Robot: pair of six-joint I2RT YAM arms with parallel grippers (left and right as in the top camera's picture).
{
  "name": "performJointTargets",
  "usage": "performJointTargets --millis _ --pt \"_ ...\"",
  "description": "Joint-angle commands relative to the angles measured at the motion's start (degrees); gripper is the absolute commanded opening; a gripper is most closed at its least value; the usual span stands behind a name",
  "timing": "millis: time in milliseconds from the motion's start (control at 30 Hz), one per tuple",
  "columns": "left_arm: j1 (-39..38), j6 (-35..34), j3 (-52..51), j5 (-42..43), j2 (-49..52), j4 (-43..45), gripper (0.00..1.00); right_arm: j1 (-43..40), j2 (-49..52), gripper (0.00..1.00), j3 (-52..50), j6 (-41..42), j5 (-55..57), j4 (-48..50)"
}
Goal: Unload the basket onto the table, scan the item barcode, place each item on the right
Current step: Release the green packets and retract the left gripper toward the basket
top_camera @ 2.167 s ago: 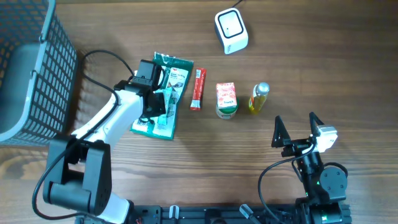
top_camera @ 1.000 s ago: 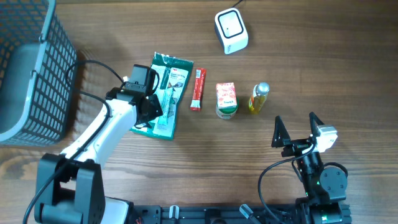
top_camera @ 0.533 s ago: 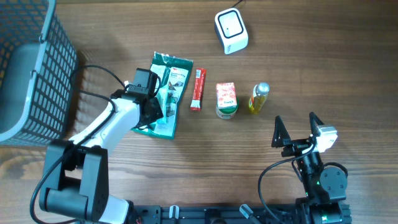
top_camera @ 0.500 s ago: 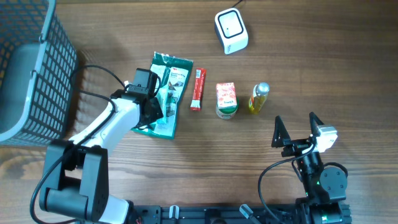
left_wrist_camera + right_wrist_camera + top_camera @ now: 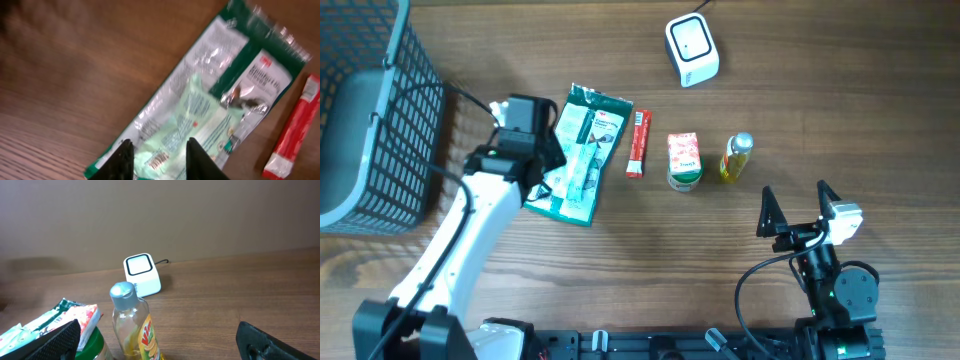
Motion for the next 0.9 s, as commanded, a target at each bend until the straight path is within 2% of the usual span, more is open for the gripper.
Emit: performJointTargets --millis 0,100,300,500,600,700,767,867 --pt "3.85 10.45 0.59 -0.98 -0.04 0.02 0.25 -0.28 -0.35 1.00 -0.04 0.00 0.68 0.13" --pt "7.61 10.60 0.42 -0.09 2.27 -0.04 0.17 -0.28 -0.35 1.00 -0.04 0.02 0.68 0.13" --pt "10.71 12.37 0.37 5.81 9.33 0.35 0.13 -0.28 -0.35 1.00 -0.04 0.00 0.70 0.13" --pt "10.67 14.01 0.37 8.17 18.51 2.62 0.12 -0.28 -0.35 1.00 -0.04 0.00 0.70 0.15" --pt "10.67 14.03 0.37 12.35 21.64 2.60 0.12 -0.28 -0.35 1.00 -0.04 0.00 0.70 0.15" --pt "10.67 14.58 0.37 16.20 22.21 2.27 0.10 -0.28 -0.35 1.00 -0.04 -0.02 0.68 0.13" --pt "10.67 18.67 0.39 22.32 22.03 2.12 0.05 -0.28 -0.35 1.00 -0.04 0.02 0.70 0.13" --pt "10.75 19.56 0.39 21.24 22.03 2.82 0.08 -0.28 -0.35 1.00 -0.04 0.02 0.68 0.15"
